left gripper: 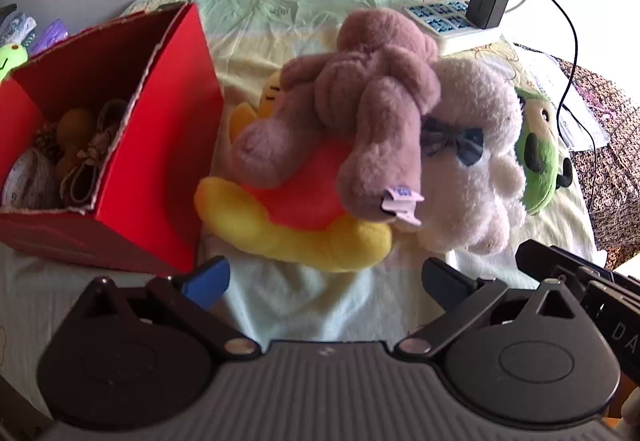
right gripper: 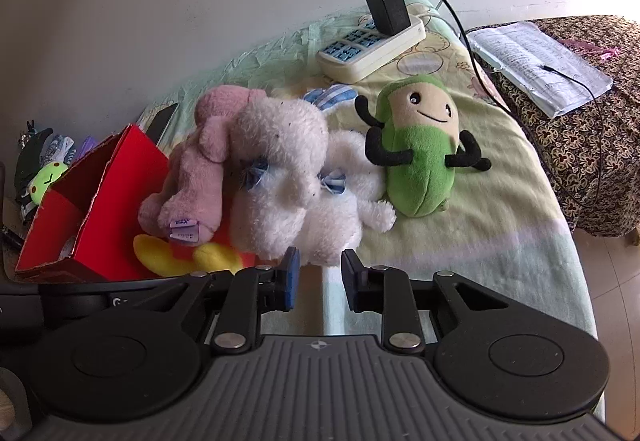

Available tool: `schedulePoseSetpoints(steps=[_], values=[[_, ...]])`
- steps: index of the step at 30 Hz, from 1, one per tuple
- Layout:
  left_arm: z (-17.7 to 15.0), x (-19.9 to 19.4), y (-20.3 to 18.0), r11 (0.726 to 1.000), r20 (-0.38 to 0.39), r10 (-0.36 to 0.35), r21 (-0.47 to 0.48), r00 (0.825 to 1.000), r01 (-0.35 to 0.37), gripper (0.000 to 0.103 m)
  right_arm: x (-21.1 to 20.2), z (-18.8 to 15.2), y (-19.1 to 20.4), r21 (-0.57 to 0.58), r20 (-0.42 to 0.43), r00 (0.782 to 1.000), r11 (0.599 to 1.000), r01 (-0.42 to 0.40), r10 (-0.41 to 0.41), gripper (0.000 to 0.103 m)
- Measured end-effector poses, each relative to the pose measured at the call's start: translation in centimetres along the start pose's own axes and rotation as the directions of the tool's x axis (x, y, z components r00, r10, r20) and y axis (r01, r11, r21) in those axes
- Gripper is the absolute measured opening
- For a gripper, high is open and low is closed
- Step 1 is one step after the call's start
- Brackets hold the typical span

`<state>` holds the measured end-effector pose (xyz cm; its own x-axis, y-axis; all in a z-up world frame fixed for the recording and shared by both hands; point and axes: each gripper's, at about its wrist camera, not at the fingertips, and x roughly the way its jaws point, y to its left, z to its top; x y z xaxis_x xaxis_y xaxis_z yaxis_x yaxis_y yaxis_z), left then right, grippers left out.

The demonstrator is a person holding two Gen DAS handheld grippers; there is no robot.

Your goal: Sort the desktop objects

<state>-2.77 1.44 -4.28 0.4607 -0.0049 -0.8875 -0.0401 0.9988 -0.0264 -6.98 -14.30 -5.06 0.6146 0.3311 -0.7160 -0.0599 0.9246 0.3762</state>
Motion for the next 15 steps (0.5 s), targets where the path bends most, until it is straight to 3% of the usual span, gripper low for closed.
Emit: schedulePoseSetpoints(steps=[7,15], values=[[-0.4,0.1,-0.5,1.0,0.015,0.025,0.019,1.0,-0.025,0.102,-0.2,0.3,-0.1,0.005,-0.005,1.0,1.0,-0.014,0.014,0.026],[0.2,0.3,-0.7,0.999,-0.004,0.006,0.05,1.0,-0.006,0.102,-0.7,1.1,-1.0,0.045,0.015,1.0,0.999,-0.002,0.001,0.027]])
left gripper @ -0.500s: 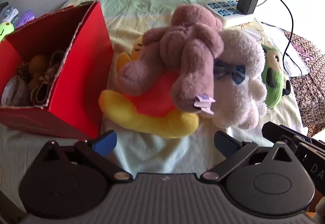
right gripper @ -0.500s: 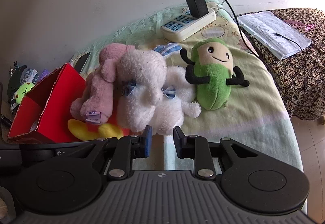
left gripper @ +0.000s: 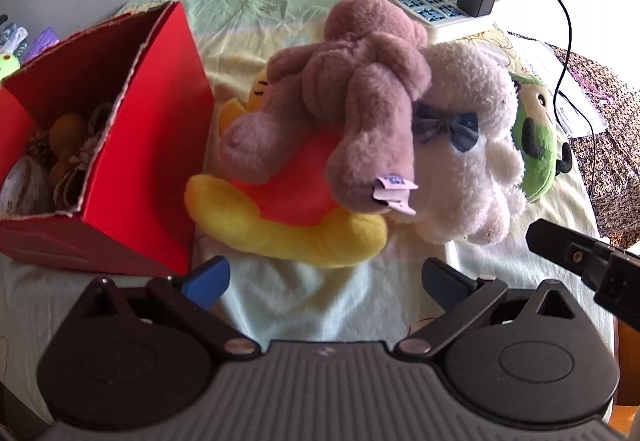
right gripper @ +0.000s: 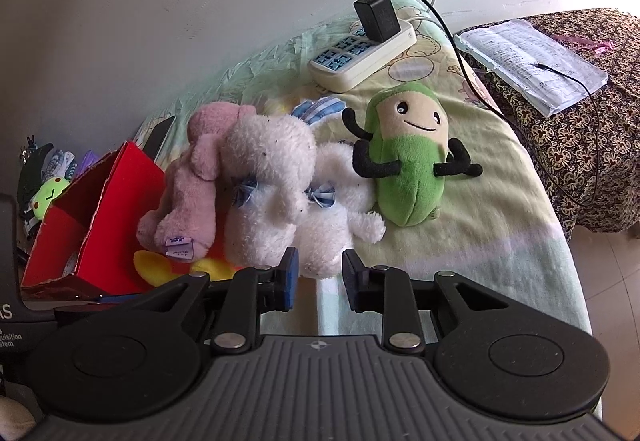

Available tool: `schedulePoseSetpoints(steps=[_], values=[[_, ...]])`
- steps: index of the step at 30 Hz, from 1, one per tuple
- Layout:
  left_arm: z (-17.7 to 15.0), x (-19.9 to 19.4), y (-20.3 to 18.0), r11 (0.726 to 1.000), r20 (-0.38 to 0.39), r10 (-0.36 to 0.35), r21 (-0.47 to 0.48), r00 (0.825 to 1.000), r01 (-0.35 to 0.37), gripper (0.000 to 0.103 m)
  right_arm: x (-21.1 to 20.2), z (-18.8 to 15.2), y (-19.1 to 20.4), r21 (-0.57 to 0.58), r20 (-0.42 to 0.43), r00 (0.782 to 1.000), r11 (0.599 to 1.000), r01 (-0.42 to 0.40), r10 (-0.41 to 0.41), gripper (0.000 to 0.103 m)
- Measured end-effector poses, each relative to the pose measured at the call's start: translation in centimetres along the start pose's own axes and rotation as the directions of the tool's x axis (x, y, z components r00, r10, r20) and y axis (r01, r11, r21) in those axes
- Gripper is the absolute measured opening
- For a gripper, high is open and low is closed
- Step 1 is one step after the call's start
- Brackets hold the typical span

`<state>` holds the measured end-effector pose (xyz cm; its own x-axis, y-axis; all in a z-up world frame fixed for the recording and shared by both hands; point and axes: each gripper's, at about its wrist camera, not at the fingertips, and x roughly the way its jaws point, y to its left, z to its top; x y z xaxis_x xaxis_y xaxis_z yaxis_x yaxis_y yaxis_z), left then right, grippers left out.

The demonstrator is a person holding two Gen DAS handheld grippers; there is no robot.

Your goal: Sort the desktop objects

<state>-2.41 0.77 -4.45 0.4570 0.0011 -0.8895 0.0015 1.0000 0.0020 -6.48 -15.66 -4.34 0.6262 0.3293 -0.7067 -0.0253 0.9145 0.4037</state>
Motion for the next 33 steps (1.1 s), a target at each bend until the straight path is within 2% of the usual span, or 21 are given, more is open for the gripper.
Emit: schedulePoseSetpoints(steps=[9,33], values=[[0.68,-0.08,-0.56,1.0,0.013,0.004,0.029,1.0,-0.005,0.102,0.23,0.36,0.04,0.0,-0.007,1.0,1.0,-0.009,0.009,0.028],[0.68,0.37,-0.26,1.0,-0.006,-0.004,0.014,1.0,0.004,0.102,0.6,0.22,-0.23,0.017,-0.048,0.999,1.0,-0.025,0.025,0.028]])
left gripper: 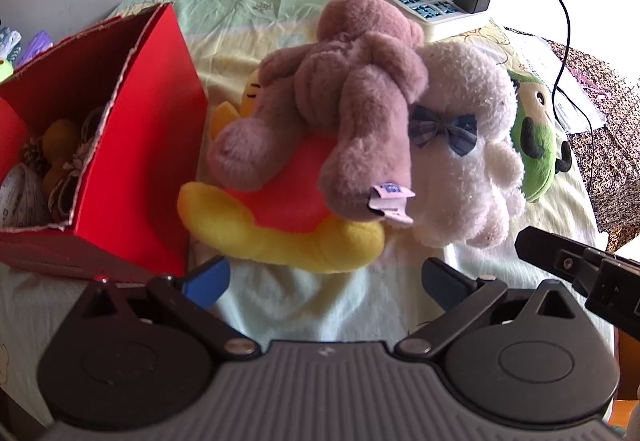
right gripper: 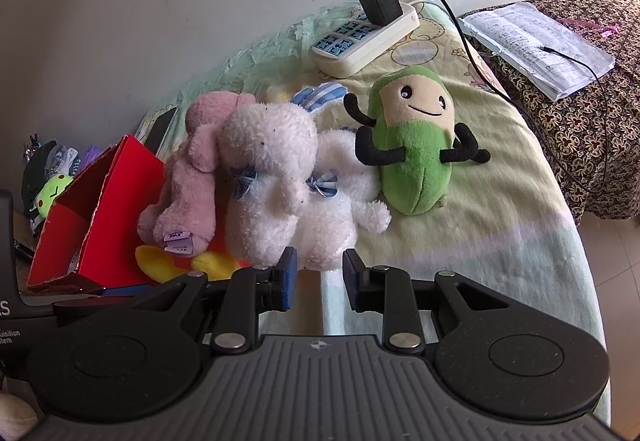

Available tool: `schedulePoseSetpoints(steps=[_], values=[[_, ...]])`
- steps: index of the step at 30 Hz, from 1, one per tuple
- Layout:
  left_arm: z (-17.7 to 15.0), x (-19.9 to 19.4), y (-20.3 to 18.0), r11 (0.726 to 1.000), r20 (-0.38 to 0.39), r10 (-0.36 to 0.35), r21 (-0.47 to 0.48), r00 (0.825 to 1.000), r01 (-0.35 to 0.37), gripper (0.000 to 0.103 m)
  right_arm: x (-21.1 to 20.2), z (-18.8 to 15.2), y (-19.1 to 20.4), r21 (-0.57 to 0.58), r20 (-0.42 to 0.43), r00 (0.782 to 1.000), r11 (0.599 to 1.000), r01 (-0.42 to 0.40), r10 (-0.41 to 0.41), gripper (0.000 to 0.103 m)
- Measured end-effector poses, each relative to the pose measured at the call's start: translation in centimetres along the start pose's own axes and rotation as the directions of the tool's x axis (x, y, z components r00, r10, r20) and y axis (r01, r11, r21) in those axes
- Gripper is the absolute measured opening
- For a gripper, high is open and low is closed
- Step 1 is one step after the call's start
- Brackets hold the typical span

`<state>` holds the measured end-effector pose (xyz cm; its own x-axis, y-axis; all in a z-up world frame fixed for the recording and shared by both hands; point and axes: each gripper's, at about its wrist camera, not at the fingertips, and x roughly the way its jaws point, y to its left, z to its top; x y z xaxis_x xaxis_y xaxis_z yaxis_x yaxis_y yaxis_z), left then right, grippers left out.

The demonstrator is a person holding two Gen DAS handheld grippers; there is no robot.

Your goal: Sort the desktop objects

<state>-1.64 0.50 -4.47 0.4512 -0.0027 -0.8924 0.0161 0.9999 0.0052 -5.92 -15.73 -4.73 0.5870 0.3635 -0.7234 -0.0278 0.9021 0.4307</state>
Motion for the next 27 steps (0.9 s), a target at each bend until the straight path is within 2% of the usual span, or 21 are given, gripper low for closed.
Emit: schedulePoseSetpoints(steps=[27], values=[[-1.0,0.2,-0.2,1.0,-0.028,0.003,0.006,1.0,-0.003,0.102,0.3,-1.0,-0.3,0.037,-0.026,1.0,0.999,-0.003,0.004,0.028]])
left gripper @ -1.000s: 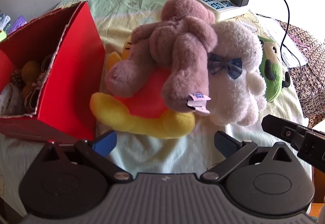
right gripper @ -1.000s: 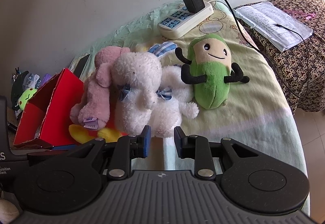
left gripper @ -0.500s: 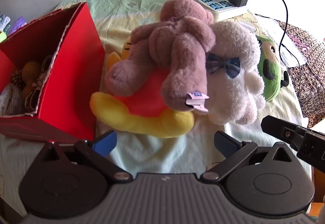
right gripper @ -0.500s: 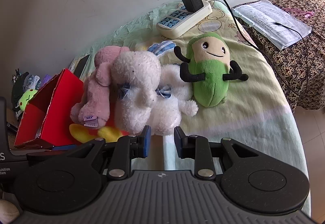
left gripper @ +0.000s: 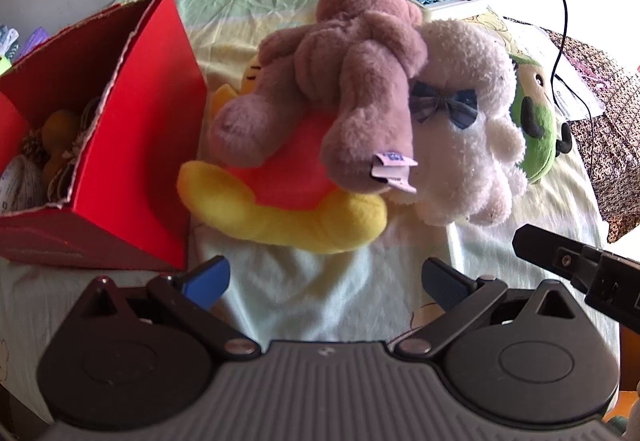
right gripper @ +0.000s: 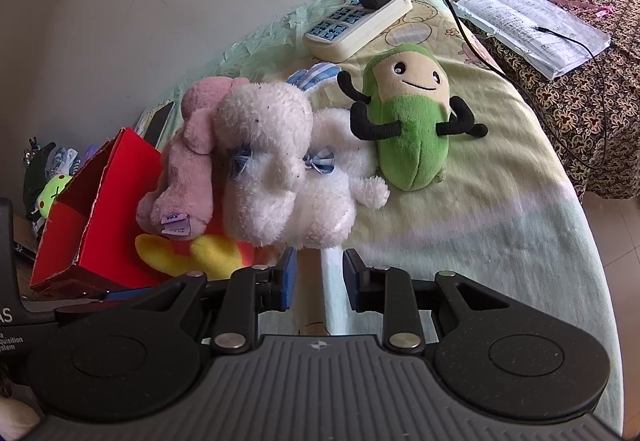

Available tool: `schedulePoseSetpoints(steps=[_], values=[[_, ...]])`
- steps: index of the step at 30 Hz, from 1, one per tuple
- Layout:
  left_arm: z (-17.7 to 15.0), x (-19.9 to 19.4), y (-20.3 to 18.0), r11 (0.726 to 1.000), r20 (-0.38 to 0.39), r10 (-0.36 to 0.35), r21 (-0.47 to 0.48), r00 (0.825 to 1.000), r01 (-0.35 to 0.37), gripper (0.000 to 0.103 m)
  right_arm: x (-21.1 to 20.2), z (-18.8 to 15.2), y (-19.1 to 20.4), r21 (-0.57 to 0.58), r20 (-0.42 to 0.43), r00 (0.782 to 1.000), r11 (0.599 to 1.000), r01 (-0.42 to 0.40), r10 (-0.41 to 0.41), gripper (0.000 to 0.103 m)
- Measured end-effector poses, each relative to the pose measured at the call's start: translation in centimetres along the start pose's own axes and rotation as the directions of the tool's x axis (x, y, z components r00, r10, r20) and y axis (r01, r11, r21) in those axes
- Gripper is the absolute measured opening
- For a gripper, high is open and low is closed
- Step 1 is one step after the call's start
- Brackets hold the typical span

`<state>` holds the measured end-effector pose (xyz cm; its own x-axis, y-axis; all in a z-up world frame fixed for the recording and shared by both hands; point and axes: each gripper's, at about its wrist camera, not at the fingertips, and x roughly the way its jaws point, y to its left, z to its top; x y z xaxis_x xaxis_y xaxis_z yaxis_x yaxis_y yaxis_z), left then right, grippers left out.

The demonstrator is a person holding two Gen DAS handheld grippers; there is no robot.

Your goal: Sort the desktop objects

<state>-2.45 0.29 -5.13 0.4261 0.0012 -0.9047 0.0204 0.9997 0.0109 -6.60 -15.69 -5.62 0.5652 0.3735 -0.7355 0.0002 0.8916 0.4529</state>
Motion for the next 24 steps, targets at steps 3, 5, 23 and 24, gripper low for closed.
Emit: schedulePoseSetpoints(steps=[3,5,23,24], values=[[-0.2,0.1,0.0,1.0,-0.005,-0.002,0.005,1.0,0.002,0.102,0.0,-0.1,-0.3,0.011,0.005,1.0,1.0,0.001,-0.001,0.028],[-0.4,0.1,-0.1,1.0,0.004,0.0,0.021,1.0,0.0,0.101,-0.1,0.1,-0.7,0.03,0.016,1.0,1.0,0.002,-0.002,0.028],[2.1,-3.0,-1.3,0.966,0.223,-0.131,0.249,0.966,0.073,0.098,-1.6,6.1,1.5,-0.059,0.139,0.96,0.97,-0.237,0.243,0.04],[2.5,-2.8,-0.9,0.97,0.222,-0.124,0.233,0.967,0.071,0.096,-1.4,6.4,2.4,-0.093,0.129,0.957,0.964,-0.251,0.261,0.041]])
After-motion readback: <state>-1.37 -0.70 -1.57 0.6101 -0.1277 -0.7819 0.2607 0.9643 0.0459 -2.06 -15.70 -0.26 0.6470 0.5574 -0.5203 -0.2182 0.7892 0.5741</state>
